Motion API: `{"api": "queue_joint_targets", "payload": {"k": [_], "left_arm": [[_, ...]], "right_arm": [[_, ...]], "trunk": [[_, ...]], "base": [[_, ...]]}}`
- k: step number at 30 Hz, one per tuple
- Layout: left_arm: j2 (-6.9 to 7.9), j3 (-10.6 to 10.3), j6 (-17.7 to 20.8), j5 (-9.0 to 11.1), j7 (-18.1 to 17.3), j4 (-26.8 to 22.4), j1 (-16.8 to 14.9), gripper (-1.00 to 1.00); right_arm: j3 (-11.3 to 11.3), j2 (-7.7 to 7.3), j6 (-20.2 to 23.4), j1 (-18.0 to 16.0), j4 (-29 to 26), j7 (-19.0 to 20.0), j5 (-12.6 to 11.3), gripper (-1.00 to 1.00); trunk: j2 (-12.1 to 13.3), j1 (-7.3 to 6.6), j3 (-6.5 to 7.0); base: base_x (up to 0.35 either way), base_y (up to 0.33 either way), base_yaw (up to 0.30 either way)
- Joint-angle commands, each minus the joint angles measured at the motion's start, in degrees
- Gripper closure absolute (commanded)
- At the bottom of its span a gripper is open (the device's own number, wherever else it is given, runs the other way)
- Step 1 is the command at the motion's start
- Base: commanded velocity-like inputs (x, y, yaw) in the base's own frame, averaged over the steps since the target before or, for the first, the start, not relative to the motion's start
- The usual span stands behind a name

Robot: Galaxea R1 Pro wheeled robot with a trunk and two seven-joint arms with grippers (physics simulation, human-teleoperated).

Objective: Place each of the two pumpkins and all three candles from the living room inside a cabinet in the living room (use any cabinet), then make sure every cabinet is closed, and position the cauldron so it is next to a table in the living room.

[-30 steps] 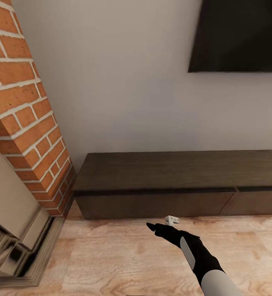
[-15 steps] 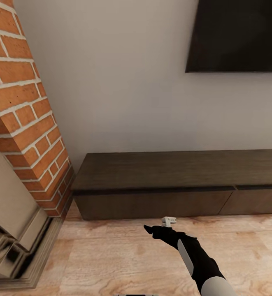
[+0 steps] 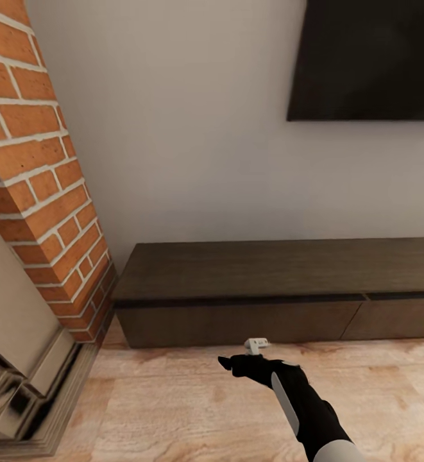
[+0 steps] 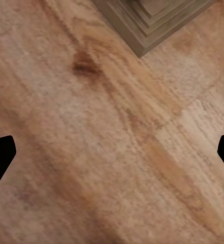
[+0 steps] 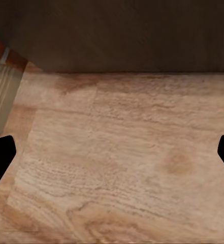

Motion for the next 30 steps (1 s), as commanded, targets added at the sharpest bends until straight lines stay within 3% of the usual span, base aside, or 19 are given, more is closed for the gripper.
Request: {"api": "queue_joint_targets", "payload": {"k": [1,4,11,14,16,20,26,30], "left_arm": [[0.01,0.01,0.29,0.36,0.25,-0.18,-0.01,-1.00],[-0.05,-0.07,0.41,0.45,0.18,-0.74,-0.51,-1.00],[-0.13,0.00,0.44,0.53,-0.15,-1.61,-0.82,-1.00],[-0.17,-0.06,0.43,0.57,-0.18,-3.43,-0.86,-1.00],[-0.37,-0.15,0.48,0.57,-0.08,-5.22,-0.74,-1.00],[-0.89,-0.27,2.74,0.61,0.05,-8.85,-0.43,-1.00],[-1.06,-0.26,5.20,0.69,0.02,-11.39,-0.37,-1.00],[-1.23,-0.65,5.77,0.87,0.11,-12.32,-0.45,-1.00]], "right_arm": [[1.12,-0.01,1.32,-0.02,-0.22,-0.11,-0.50,-1.00],[6.26,0.09,7.01,-0.33,-2.36,-0.46,-0.47,-1.00],[10.31,0.32,11.52,-0.51,-5.35,-4.11,0.82,-1.00],[14.54,0.49,12.12,-0.58,-6.21,-5.15,1.48,-1.00],[15.36,0.75,12.25,-0.60,-6.61,-5.37,1.60,-1.00],[16.79,3.18,12.77,-0.71,-7.29,-9.39,2.81,-1.00],[17.22,3.73,14.81,-0.86,-8.10,-11.33,3.42,-1.00],[18.68,3.73,15.40,-1.09,-8.53,-11.73,3.54,-1.00]], "trunk": [[-0.02,-0.01,0.05],[-0.02,-0.01,0.30],[-0.02,-0.01,0.79],[-0.02,-0.01,0.96],[-0.02,-0.01,1.06],[-0.02,-0.01,1.25],[-0.02,-0.01,1.51],[-0.02,-0.01,1.69]], "base": [[0.000,0.000,0.094],[0.000,0.000,0.153],[0.000,0.000,0.216],[0.000,0.000,0.254],[0.000,0.000,0.264],[0.000,0.000,0.269],[0.000,0.000,0.272],[0.000,0.000,0.272]]}}
